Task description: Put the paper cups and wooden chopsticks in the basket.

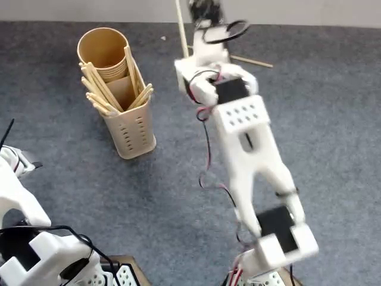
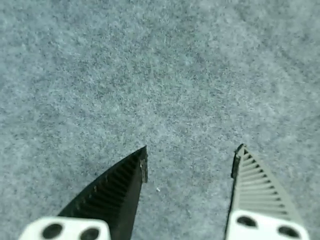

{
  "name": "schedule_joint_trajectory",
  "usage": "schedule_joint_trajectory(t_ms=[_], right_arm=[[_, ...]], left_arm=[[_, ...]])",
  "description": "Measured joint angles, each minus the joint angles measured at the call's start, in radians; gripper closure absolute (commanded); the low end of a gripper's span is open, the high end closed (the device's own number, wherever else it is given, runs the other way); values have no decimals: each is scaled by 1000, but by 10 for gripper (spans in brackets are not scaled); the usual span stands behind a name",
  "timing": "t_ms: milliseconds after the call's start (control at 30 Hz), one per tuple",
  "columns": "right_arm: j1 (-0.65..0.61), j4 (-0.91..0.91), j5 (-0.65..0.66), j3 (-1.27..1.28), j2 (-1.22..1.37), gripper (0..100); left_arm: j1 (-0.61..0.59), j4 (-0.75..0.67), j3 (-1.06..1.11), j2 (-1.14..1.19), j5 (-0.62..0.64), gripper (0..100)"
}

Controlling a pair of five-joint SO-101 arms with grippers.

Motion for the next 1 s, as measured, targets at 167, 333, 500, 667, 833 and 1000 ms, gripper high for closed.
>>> schedule_joint_trajectory(t_ms=[167, 333, 500, 667, 833, 1000], right_arm=[[-120, -152, 54, 40, -110, 994], [-213, -410, 54, 209, -120, 994], [-269, -713, 15, 516, -195, 994], [-308, -974, 18, 827, -284, 971], [-321, -1037, 25, 875, -284, 778], [-324, -1042, 107, 878, -267, 728]], left_arm=[[6, -5, 0, 0, 0, 723], [6, -5, 0, 0, 0, 723], [6, -5, 2, 0, 0, 723], [6, -6, 26, 0, 0, 723], [3, -6, 26, 0, 0, 723], [-11, -6, 26, 0, 0, 723]])
